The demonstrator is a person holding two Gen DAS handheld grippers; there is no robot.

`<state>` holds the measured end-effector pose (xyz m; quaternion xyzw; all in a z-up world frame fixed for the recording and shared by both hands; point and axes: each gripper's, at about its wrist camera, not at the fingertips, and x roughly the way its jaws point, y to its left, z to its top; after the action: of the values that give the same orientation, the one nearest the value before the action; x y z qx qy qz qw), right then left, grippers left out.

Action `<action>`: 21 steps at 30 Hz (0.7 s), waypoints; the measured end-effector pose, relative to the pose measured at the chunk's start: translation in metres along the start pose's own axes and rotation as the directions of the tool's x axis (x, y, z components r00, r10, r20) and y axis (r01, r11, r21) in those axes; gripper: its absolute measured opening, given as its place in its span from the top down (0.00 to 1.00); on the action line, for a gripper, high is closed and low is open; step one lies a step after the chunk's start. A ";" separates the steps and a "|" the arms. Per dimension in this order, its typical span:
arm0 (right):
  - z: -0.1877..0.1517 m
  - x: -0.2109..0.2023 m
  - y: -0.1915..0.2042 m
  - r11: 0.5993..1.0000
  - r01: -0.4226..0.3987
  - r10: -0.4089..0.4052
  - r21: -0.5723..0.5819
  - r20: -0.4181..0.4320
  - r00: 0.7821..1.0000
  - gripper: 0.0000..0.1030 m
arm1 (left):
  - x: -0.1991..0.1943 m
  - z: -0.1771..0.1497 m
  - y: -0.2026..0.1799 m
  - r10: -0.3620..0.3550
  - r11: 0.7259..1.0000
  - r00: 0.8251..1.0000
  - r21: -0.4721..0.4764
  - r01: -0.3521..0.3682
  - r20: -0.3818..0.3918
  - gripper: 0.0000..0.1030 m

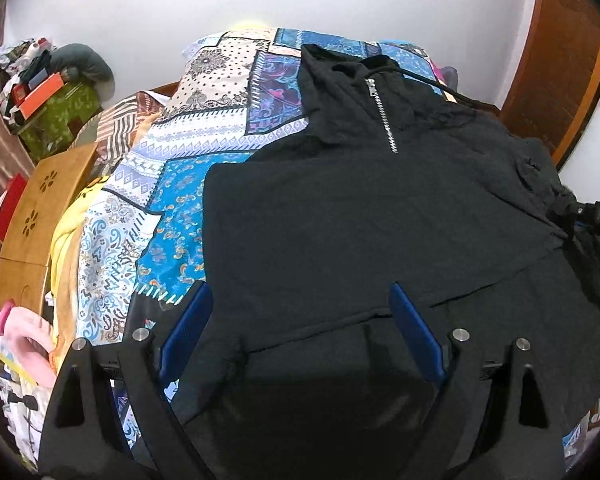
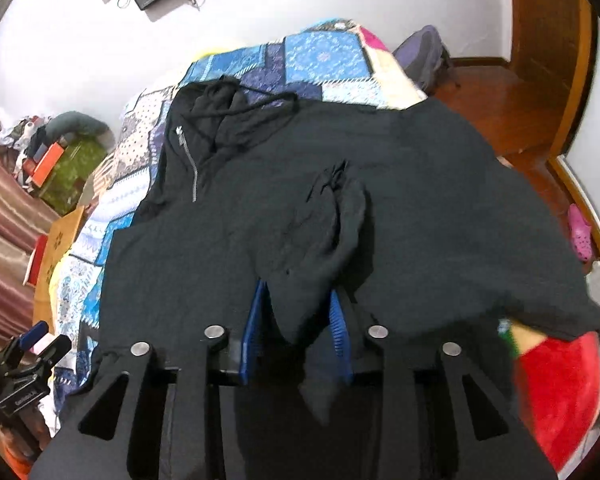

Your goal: Fold large clothes

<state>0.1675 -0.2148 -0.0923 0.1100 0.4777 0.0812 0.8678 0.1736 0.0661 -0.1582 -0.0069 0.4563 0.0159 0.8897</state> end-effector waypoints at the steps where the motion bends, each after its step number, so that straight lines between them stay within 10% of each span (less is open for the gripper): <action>1: 0.000 -0.004 -0.004 1.000 0.002 -0.002 0.000 0.005 1.000 0.68 | -0.001 0.001 -0.002 -0.001 1.000 1.000 0.003 0.001 0.003 0.13; 21: -0.010 -0.095 -0.133 0.927 0.108 -0.174 0.359 0.156 0.972 0.22 | -0.029 0.057 -0.066 -0.126 0.990 0.980 0.081 0.115 0.156 0.13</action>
<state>0.1132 -0.3650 -0.0561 0.2340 0.4085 -0.0781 0.8788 0.2047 0.0008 -0.1014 -0.0016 0.3819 -0.0538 0.9226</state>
